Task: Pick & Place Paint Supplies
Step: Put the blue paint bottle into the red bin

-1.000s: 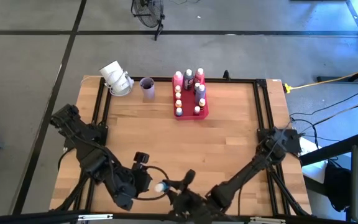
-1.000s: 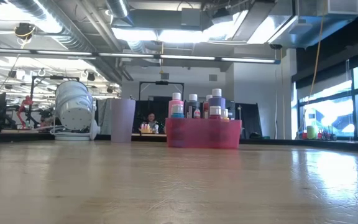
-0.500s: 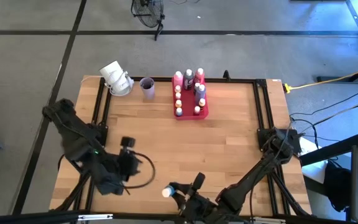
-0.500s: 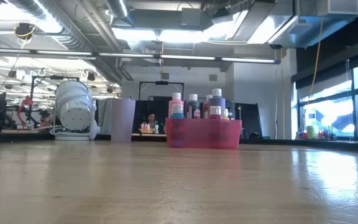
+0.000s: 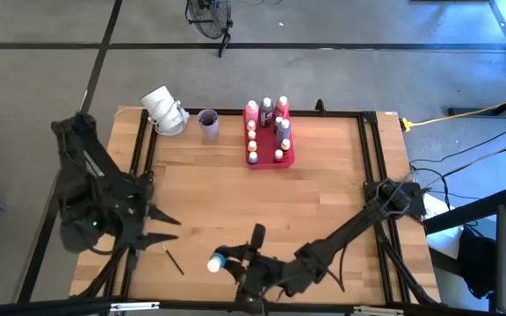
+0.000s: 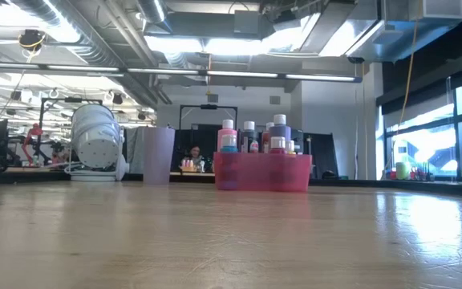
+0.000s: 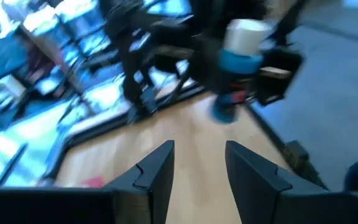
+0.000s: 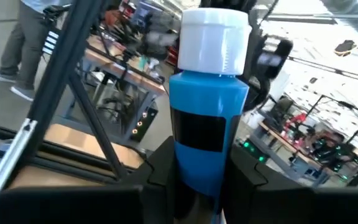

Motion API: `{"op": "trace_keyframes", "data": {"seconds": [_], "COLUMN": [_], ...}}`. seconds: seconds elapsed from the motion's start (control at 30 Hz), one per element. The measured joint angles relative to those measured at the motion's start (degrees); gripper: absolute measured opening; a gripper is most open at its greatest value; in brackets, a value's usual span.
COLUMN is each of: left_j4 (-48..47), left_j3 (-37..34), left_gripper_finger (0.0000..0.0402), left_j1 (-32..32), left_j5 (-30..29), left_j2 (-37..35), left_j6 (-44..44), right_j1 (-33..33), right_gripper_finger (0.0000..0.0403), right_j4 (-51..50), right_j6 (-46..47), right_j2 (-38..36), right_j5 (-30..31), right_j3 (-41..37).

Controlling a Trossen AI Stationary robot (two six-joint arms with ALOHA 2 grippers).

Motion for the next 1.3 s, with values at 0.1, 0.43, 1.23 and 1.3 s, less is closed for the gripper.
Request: {"op": "trace_keyframes", "data": {"seconds": [0.1,0.43,1.23,1.3], "left_j4": [18.19,53.57,76.51,76.82], "left_j3": [-13.45,-45.4,-54.12,-54.12], "left_gripper_finger": [0.0139,0.0139,0.0139,0.0139], "left_j1": [1.64,13.19,26.0,26.02], "left_j5": [6.37,34.69,43.13,40.95], "left_j2": [-5.75,-28.25,-16.91,-17.18], "left_j6": [11.29,26.28,18.9,18.8], "right_j1": [-1.63,-4.19,-11.05,-11.03], "right_gripper_finger": [0.0083,0.0083,0.0083,0.0083], "right_j4": [0.63,-4.03,-12.98,-13.66], "right_j6": [-0.46,8.5,22.14,22.21], "right_j2": [0.02,0.02,0.09,0.09], "right_j5": [-1.43,-9.24,-22.06,-22.06], "right_j3": [-0.02,0.0,0.0,0.0]}}
